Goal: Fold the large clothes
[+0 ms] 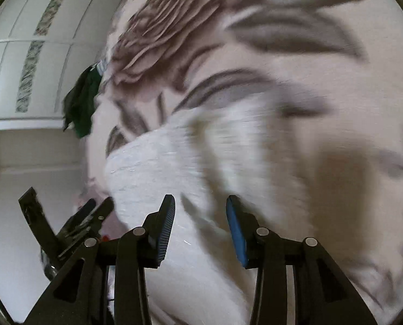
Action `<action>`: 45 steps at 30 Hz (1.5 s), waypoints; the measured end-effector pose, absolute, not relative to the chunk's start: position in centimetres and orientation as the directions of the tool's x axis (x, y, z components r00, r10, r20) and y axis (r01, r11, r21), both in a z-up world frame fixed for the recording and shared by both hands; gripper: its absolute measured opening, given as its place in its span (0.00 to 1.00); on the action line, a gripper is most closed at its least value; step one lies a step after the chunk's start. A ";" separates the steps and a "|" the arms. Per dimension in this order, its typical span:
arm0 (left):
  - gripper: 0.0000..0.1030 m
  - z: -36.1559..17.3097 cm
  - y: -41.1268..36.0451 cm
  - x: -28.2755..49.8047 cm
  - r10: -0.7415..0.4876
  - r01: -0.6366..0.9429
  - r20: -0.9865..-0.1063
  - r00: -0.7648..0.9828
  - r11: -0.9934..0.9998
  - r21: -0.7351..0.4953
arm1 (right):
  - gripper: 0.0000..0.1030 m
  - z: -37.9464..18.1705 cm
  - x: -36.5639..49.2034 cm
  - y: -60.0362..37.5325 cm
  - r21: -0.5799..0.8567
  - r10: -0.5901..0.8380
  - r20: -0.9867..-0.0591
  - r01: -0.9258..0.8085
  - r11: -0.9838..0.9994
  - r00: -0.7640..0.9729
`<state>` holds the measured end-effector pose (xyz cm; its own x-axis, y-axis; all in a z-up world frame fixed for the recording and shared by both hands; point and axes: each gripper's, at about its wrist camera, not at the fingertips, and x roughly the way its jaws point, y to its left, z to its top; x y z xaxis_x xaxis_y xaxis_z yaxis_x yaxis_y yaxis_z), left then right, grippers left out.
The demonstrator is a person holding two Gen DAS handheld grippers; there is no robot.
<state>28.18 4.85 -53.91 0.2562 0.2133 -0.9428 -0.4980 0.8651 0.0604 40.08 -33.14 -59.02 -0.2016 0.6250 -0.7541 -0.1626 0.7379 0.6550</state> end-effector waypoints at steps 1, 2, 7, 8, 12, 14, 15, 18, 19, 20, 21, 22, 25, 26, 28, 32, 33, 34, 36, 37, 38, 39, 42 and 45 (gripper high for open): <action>1.00 -53.8 4.8 28.1 0.221 -0.498 -0.941 0.257 0.865 0.067 | 0.06 -58.8 39.8 -32.4 0.670 0.636 -0.741 -0.167 0.724 -0.214; 1.00 -53.7 4.9 28.2 0.225 -0.498 -0.940 0.257 0.865 0.071 | 0.06 -58.5 39.4 -31.9 0.675 0.641 -0.737 -0.178 0.716 -0.215; 1.00 -52.7 3.9 27.1 0.176 -0.500 -0.943 0.283 0.866 0.012 | 0.05 -51.2 39.0 -33.7 0.737 0.733 -0.675 -0.116 0.666 -0.086; 1.00 -52.6 3.4 27.1 0.175 -0.492 -0.940 0.291 0.871 0.010 | 0.05 -50.1 39.0 -34.3 0.731 0.730 -0.681 -0.118 0.672 -0.063; 1.00 -52.2 1.9 27.7 0.140 -0.462 -0.933 0.331 0.887 -0.031 | 0.05 -47.2 40.1 -35.8 0.722 0.720 -0.691 -0.028 0.691 -0.060; 1.00 -51.6 1.6 28.5 0.114 -0.445 -0.926 0.361 0.893 -0.063 | 0.05 -45.1 40.5 -35.5 0.709 0.708 -0.705 -0.061 0.702 -0.041; 1.00 -51.4 1.4 28.9 0.112 -0.439 -0.921 0.372 0.896 -0.068 | 0.05 -44.1 40.6 -36.2 0.695 0.696 -0.718 -0.088 0.713 -0.029; 1.00 -51.2 0.7 30.1 0.107 -0.401 -0.912 0.396 0.914 -0.067 | 0.05 -45.0 42.4 -38.3 0.584 0.587 -0.809 -0.080 0.808 0.018; 1.00 -51.5 0.3 30.6 0.094 -0.386 -0.913 0.397 0.920 -0.073 | 0.05 -47.0 43.1 -39.1 0.524 0.525 -0.851 -0.058 0.850 0.013; 1.00 -51.7 0.1 30.9 0.081 -0.374 -0.916 0.393 0.924 -0.079 | 0.05 -49.2 43.6 -39.6 0.470 0.471 -0.882 -0.046 0.881 0.003; 1.00 -52.1 -0.3 31.4 0.068 -0.359 -0.919 0.389 0.930 -0.083 | 0.05 -50.9 43.8 -39.6 0.420 0.421 -0.907 -0.064 0.905 -0.003; 1.00 -52.4 -0.5 31.7 0.058 -0.348 -0.921 0.385 0.934 -0.087 | 0.05 -53.0 43.9 -39.1 0.357 0.358 -0.934 -0.087 0.930 -0.007; 1.00 -53.2 -1.1 32.7 0.062 -0.329 -0.929 0.365 0.942 -0.067 | 0.05 -59.0 43.7 -37.4 0.274 0.266 -0.961 -0.143 0.951 -0.072; 1.00 -53.4 -1.1 32.7 0.061 -0.333 -0.930 0.363 0.941 -0.068 | 0.06 -60.4 43.6 -36.5 0.277 0.266 -0.960 -0.170 0.946 -0.088; 1.00 -53.8 -0.6 32.7 0.055 -0.337 -0.934 0.353 0.939 -0.072 | 0.07 -60.4 43.7 -36.1 0.321 0.307 -0.946 -0.159 0.934 -0.106; 1.00 -55.1 -0.5 32.1 0.059 -0.335 -0.942 0.331 0.940 -0.059 | 0.29 -57.2 42.7 -37.8 0.423 0.399 -0.901 -0.146 0.894 -0.168; 1.00 -55.3 -0.4 31.8 0.061 -0.335 -0.941 0.332 0.941 -0.058 | 0.35 -56.6 42.1 -38.5 0.430 0.406 -0.898 -0.145 0.891 -0.168; 1.00 -55.4 -0.3 31.5 0.059 -0.338 -0.940 0.335 0.939 -0.061 | 0.44 -55.8 41.1 -39.5 0.440 0.416 -0.894 -0.142 0.887 -0.170; 1.00 -55.6 0.2 31.0 0.047 -0.352 -0.940 0.339 0.933 -0.080 | 0.51 -54.9 38.1 -41.7 0.458 0.435 -0.882 -0.111 0.882 -0.184; 1.00 -55.6 0.4 30.9 0.044 -0.359 -0.941 0.337 0.929 -0.085 | 0.57 -55.3 36.5 -42.6 0.468 0.443 -0.872 -0.095 0.878 -0.208; 1.00 -55.7 0.5 30.8 0.043 -0.363 -0.941 0.335 0.928 -0.087 | 0.61 -55.9 34.9 -43.4 0.471 0.443 -0.864 -0.070 0.880 -0.238; 1.00 -55.7 0.6 30.8 0.043 -0.365 -0.942 0.334 0.927 -0.087 | 0.61 -56.6 33.2 -43.7 0.475 0.447 -0.856 -0.055 0.878 -0.259; 1.00 -55.7 0.6 30.8 0.048 -0.360 -0.941 0.334 0.929 -0.081 | 0.61 -60.4 30.2 -44.5 0.489 0.474 -0.814 0.044 0.871 -0.335; 1.00 -55.5 0.8 30.6 0.058 -0.350 -0.940 0.335 0.934 -0.067 | 0.19 -61.6 29.8 -45.5 0.539 0.578 -0.768 0.211 0.816 -0.274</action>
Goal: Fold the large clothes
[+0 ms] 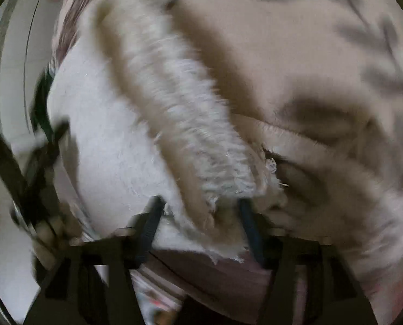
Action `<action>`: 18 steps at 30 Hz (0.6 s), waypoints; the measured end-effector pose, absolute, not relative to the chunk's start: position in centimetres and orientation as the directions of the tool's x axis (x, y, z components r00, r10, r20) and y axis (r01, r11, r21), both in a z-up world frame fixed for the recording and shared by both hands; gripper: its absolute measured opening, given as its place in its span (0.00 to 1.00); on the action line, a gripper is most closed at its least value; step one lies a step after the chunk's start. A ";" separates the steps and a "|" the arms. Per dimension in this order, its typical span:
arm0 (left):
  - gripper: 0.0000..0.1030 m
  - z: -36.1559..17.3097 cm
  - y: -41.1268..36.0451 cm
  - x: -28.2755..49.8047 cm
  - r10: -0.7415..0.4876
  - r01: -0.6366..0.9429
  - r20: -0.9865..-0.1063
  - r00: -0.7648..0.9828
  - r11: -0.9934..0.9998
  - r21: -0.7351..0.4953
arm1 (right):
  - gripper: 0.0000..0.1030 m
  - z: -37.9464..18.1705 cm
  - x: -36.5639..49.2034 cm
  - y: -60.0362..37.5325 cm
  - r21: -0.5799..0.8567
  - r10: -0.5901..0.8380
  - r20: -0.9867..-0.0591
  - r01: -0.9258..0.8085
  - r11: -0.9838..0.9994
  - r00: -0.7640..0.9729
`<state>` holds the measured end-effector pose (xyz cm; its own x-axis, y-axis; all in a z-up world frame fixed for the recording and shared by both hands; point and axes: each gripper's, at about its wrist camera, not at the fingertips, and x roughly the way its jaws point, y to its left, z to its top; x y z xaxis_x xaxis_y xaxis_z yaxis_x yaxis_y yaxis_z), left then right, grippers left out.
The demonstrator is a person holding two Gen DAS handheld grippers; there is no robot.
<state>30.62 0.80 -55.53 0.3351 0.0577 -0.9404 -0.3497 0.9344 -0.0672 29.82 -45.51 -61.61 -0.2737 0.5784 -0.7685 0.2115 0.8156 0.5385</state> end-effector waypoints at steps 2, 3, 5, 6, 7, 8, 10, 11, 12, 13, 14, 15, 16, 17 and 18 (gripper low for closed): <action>1.00 -55.3 1.1 30.3 0.068 -0.342 -0.938 0.340 0.938 -0.056 | 0.17 -58.7 30.7 -45.4 0.517 0.535 -0.829 0.143 0.844 -0.160; 1.00 -55.3 1.3 30.3 0.059 -0.341 -0.937 0.344 0.938 -0.066 | 0.17 -57.5 31.3 -45.4 0.480 0.488 -0.868 0.091 0.872 -0.096; 1.00 -55.0 1.7 30.0 0.013 -0.353 -0.938 0.347 0.928 -0.118 | 0.18 -59.3 32.1 -45.7 0.450 0.464 -0.877 0.123 0.884 -0.123; 1.00 -54.5 1.7 29.9 0.016 -0.362 -0.940 0.340 0.925 -0.115 | 0.19 -60.1 32.1 -45.9 0.458 0.480 -0.864 0.158 0.875 -0.150; 1.00 -53.9 1.6 29.6 0.036 -0.367 -0.941 0.336 0.925 -0.096 | 0.22 -60.5 31.8 -46.0 0.470 0.500 -0.847 0.184 0.863 -0.179; 1.00 -53.0 1.7 28.9 0.076 -0.378 -0.941 0.329 0.924 -0.058 | 0.28 -59.8 31.4 -46.2 0.486 0.518 -0.836 0.194 0.852 -0.180; 1.00 -51.4 2.2 26.3 0.135 -0.419 -0.934 0.330 0.908 -0.017 | 0.39 -57.6 29.6 -47.7 0.516 0.557 -0.823 0.257 0.817 -0.117; 1.00 -51.0 2.5 24.9 0.146 -0.440 -0.935 0.324 0.898 -0.012 | 0.47 -56.6 28.5 -48.5 0.532 0.577 -0.812 0.300 0.792 -0.085; 1.00 -50.8 2.8 23.2 0.161 -0.467 -0.938 0.306 0.884 0.000 | 0.51 -55.9 26.8 -49.0 0.552 0.606 -0.793 0.351 0.756 -0.060; 1.00 -51.0 3.1 21.5 0.178 -0.494 -0.944 0.278 0.869 0.019 | 0.56 -55.7 24.5 -48.7 0.574 0.646 -0.761 0.404 0.712 -0.058; 1.00 -51.4 3.3 20.2 0.183 -0.512 -0.950 0.255 0.859 0.029 | 0.56 -56.3 22.6 -47.3 0.604 0.697 -0.712 0.436 0.668 -0.082; 1.00 -51.8 3.4 19.0 0.187 -0.528 -0.955 0.230 0.849 0.039 | 0.57 -57.0 21.1 -45.7 0.634 0.747 -0.657 0.459 0.622 -0.105; 1.00 -52.7 3.6 17.4 0.195 -0.547 -0.962 0.189 0.835 0.062 | 0.57 -58.7 19.3 -43.1 0.666 0.804 -0.579 0.488 0.563 -0.137; 1.00 -53.3 3.8 16.5 0.194 -0.554 -0.968 0.161 0.829 0.074 | 0.57 -60.0 18.1 -40.9 0.674 0.827 -0.537 0.506 0.538 -0.164; 1.00 -54.2 4.0 15.5 0.184 -0.558 -0.975 0.127 0.826 0.084 | 0.57 -61.6 17.1 -38.5 0.680 0.851 -0.495 0.531 0.506 -0.176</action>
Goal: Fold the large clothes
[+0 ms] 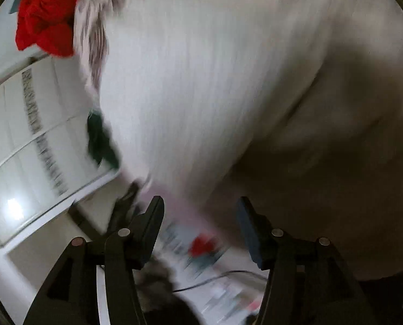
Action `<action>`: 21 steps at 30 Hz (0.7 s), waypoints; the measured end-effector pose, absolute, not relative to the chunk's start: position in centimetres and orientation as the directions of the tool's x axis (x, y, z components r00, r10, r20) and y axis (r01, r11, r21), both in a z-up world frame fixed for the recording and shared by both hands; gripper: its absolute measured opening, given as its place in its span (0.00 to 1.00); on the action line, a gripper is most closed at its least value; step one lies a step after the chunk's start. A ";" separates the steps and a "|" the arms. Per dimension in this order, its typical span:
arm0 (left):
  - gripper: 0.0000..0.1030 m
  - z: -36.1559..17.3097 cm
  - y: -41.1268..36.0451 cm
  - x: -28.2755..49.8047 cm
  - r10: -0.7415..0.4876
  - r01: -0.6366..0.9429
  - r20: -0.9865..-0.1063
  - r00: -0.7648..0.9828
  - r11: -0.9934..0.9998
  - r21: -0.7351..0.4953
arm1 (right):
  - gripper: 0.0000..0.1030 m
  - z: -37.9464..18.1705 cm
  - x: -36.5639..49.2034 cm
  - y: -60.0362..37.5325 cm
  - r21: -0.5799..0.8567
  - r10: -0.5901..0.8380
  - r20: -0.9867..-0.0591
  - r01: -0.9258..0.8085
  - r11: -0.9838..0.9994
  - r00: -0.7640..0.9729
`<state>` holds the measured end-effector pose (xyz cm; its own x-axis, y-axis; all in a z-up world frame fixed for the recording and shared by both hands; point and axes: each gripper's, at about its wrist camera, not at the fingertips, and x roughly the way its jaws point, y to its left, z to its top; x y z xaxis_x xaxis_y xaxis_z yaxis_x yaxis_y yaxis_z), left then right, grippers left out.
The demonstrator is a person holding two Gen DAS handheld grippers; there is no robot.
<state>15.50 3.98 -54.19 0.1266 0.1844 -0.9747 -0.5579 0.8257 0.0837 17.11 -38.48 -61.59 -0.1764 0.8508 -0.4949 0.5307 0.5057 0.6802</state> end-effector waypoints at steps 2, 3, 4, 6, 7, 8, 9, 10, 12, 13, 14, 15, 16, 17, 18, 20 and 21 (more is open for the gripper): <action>1.00 -55.3 4.3 14.1 0.196 -0.559 -0.977 0.083 0.821 0.118 | 0.57 -64.7 16.2 -34.6 0.696 0.887 -0.439 0.569 0.438 -0.145; 1.00 -55.6 4.3 13.5 0.205 -0.554 -0.976 0.074 0.822 0.130 | 0.56 -65.6 16.2 -33.8 0.702 0.897 -0.430 0.587 0.405 -0.105; 1.00 -55.9 4.4 12.9 0.207 -0.549 -0.976 0.061 0.824 0.141 | 0.52 -66.4 16.4 -33.1 0.713 0.904 -0.426 0.597 0.367 -0.047; 1.00 -56.3 4.6 12.0 0.205 -0.552 -0.978 0.051 0.822 0.143 | 0.43 -67.4 16.8 -32.2 0.722 0.901 -0.433 0.605 0.334 0.020; 1.00 -56.4 4.8 11.7 0.199 -0.554 -0.979 0.051 0.821 0.138 | 0.38 -67.3 16.7 -31.7 0.747 0.922 -0.383 0.607 0.271 0.060; 1.00 -56.4 4.9 11.4 0.194 -0.558 -0.979 0.055 0.820 0.131 | 0.34 -66.2 16.6 -31.4 0.794 0.940 -0.330 0.564 0.227 0.085; 1.00 -56.3 5.1 11.1 0.193 -0.562 -0.979 0.062 0.818 0.126 | 0.32 -65.5 16.8 -31.2 0.830 0.953 -0.286 0.523 0.194 0.102; 1.00 -56.2 5.2 10.8 0.192 -0.566 -0.979 0.068 0.816 0.120 | 0.29 -64.8 17.0 -31.0 0.860 0.961 -0.247 0.484 0.160 0.122; 1.00 -56.1 5.2 10.7 0.184 -0.573 -0.980 0.076 0.812 0.108 | 0.29 -65.2 17.4 -30.8 0.871 0.955 -0.270 0.454 0.187 0.123; 1.00 -56.1 5.2 10.7 0.178 -0.577 -0.981 0.079 0.810 0.101 | 0.29 -66.1 17.5 -30.5 0.854 0.946 -0.313 0.463 0.239 0.090; 1.00 -56.1 5.4 10.8 0.172 -0.579 -0.982 0.082 0.810 0.094 | 0.29 -67.5 17.3 -30.1 0.825 0.938 -0.345 0.491 0.279 0.047; 1.00 -56.0 5.4 10.9 0.169 -0.581 -0.982 0.086 0.809 0.088 | 0.30 -68.2 17.0 -29.7 0.810 0.935 -0.356 0.504 0.299 0.016; 1.00 -55.6 5.3 11.1 0.169 -0.582 -0.981 0.097 0.809 0.082 | 0.34 -68.4 16.9 -29.3 0.799 0.928 -0.373 0.502 0.331 -0.017; 1.00 -55.3 5.3 11.2 0.170 -0.579 -0.979 0.108 0.811 0.077 | 0.43 -68.2 16.8 -28.9 0.782 0.912 -0.406 0.492 0.382 -0.062; 1.00 -54.8 5.1 11.5 0.172 -0.577 -0.978 0.122 0.814 0.071 | 0.45 -67.5 16.7 -28.6 0.767 0.895 -0.434 0.478 0.428 -0.105; 1.00 -54.1 5.0 12.2 0.164 -0.572 -0.975 0.153 0.819 0.048 | 0.50 -65.5 16.8 -28.8 0.753 0.858 -0.480 0.415 0.511 -0.184; 1.00 -53.8 4.8 12.6 0.155 -0.570 -0.974 0.167 0.821 0.033 | 0.56 -64.5 16.9 -29.2 0.744 0.834 -0.510 0.378 0.550 -0.209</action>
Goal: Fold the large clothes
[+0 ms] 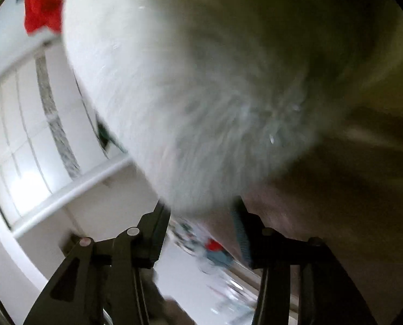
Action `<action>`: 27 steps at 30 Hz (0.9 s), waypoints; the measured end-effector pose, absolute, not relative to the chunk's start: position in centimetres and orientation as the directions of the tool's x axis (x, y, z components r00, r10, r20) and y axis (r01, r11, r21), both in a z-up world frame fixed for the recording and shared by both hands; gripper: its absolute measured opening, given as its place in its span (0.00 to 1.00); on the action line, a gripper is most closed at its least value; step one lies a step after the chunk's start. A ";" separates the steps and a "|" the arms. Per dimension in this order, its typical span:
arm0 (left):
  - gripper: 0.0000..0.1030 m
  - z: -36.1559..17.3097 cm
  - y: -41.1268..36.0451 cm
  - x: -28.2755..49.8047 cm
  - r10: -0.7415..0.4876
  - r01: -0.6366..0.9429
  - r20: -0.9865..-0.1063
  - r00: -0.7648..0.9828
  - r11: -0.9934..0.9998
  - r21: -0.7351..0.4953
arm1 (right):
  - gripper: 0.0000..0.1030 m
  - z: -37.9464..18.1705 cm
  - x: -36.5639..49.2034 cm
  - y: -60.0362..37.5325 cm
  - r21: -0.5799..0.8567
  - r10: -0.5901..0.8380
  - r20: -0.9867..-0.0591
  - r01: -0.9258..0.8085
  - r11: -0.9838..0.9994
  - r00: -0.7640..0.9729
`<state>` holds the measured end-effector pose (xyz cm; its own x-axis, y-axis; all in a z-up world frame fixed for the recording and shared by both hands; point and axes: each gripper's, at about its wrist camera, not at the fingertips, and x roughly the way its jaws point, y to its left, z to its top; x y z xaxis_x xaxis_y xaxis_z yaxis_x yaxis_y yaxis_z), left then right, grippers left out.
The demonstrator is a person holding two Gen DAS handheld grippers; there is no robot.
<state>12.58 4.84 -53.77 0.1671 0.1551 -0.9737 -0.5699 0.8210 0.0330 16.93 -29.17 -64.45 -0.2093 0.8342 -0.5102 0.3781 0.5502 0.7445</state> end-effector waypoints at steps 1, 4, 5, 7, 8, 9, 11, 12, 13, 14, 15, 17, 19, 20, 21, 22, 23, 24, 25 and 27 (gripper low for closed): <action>1.00 -53.5 4.8 13.2 0.139 -0.568 -0.972 0.188 0.823 0.009 | 0.68 -63.3 17.1 -29.6 0.731 0.801 -0.550 0.328 0.598 -0.235; 1.00 -53.8 4.6 15.6 0.048 -0.564 -0.968 0.246 0.819 -0.103 | 0.73 -58.7 18.6 -32.3 0.670 0.679 -0.698 0.130 0.731 -0.227; 1.00 -54.1 4.7 16.6 -0.008 -0.569 -0.961 0.275 0.805 -0.169 | 0.75 -57.1 19.8 -33.3 0.636 0.632 -0.748 0.055 0.770 -0.201; 0.99 -55.1 4.9 18.5 -0.078 -0.567 -0.944 0.319 0.782 -0.256 | 0.77 -55.0 22.5 -35.0 0.601 0.592 -0.793 -0.029 0.799 -0.143; 0.99 -55.8 5.0 19.4 -0.112 -0.561 -0.938 0.328 0.776 -0.289 | 0.80 -54.3 24.4 -35.4 0.576 0.568 -0.817 -0.078 0.814 -0.106; 0.99 -56.4 5.1 20.2 -0.144 -0.555 -0.933 0.331 0.770 -0.316 | 0.81 -54.0 25.8 -35.5 0.555 0.549 -0.832 -0.110 0.824 -0.081; 0.99 -58.1 5.4 21.8 -0.223 -0.544 -0.910 0.350 0.742 -0.392 | 0.85 -54.4 30.0 -34.6 0.523 0.527 -0.849 -0.199 0.829 -0.040; 0.99 -58.6 5.6 22.3 -0.253 -0.541 -0.898 0.359 0.728 -0.421 | 0.86 -54.8 31.5 -34.2 0.520 0.524 -0.851 -0.224 0.824 -0.045; 0.99 -59.3 5.8 22.9 -0.296 -0.530 -0.878 0.376 0.708 -0.466 | 0.86 -56.3 34.1 -32.9 0.529 0.530 -0.845 -0.246 0.812 -0.071; 0.99 -59.7 6.0 23.2 -0.326 -0.517 -0.862 0.388 0.698 -0.497 | 0.86 -58.3 36.0 -31.7 0.550 0.537 -0.834 -0.272 0.790 -0.126; 0.99 -60.0 6.1 23.6 -0.347 -0.505 -0.851 0.394 0.692 -0.516 | 0.86 -60.0 38.1 -34.6 0.551 0.532 -0.834 -0.281 0.786 -0.150; 0.99 -60.5 6.2 24.3 -0.398 -0.467 -0.814 0.423 0.674 -0.572 | 0.93 -63.9 40.2 -34.1 0.586 0.532 -0.810 -0.297 0.754 -0.247; 0.99 -61.3 6.3 25.3 -0.460 -0.437 -0.774 0.436 0.643 -0.629 | 0.98 -66.7 41.2 -33.4 0.664 0.577 -0.740 -0.240 0.708 -0.345; 0.99 -61.6 6.2 25.8 -0.489 -0.423 -0.754 0.439 0.628 -0.653 | 0.98 -68.1 41.8 -33.2 0.725 0.622 -0.670 -0.175 0.667 -0.406; 0.99 -62.0 6.0 26.3 -0.510 -0.409 -0.738 0.441 0.618 -0.672 | 0.98 -69.0 42.1 -33.0 0.759 0.651 -0.622 -0.128 0.639 -0.435; 0.99 -62.3 5.8 26.9 -0.526 -0.390 -0.721 0.451 0.611 -0.689 | 1.00 -69.4 42.4 -32.9 0.780 0.675 -0.591 -0.097 0.619 -0.442; 0.99 -62.3 5.6 27.4 -0.531 -0.371 -0.707 0.467 0.608 -0.702 | 1.00 -69.6 42.6 -32.4 0.789 0.688 -0.582 -0.096 0.607 -0.433; 0.97 -62.1 5.5 27.9 -0.517 -0.358 -0.708 0.481 0.621 -0.697 | 1.00 -69.5 42.6 -32.0 0.795 0.693 -0.577 -0.102 0.598 -0.433; 0.96 -61.6 5.3 28.3 -0.511 -0.339 -0.706 0.490 0.635 -0.694 | 0.98 -69.5 42.7 -31.7 0.804 0.705 -0.565 -0.094 0.587 -0.429; 0.89 -60.7 5.1 28.7 -0.502 -0.314 -0.703 0.504 0.651 -0.691 | 0.82 -69.4 43.1 -31.5 0.823 0.746 -0.530 -0.031 0.568 -0.403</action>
<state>28.71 5.14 -60.71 0.5036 -0.5022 -0.7029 -0.3142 0.6515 -0.6905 43.05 -31.49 -69.36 -0.4034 0.7460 -0.5299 -0.0310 0.5676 0.8227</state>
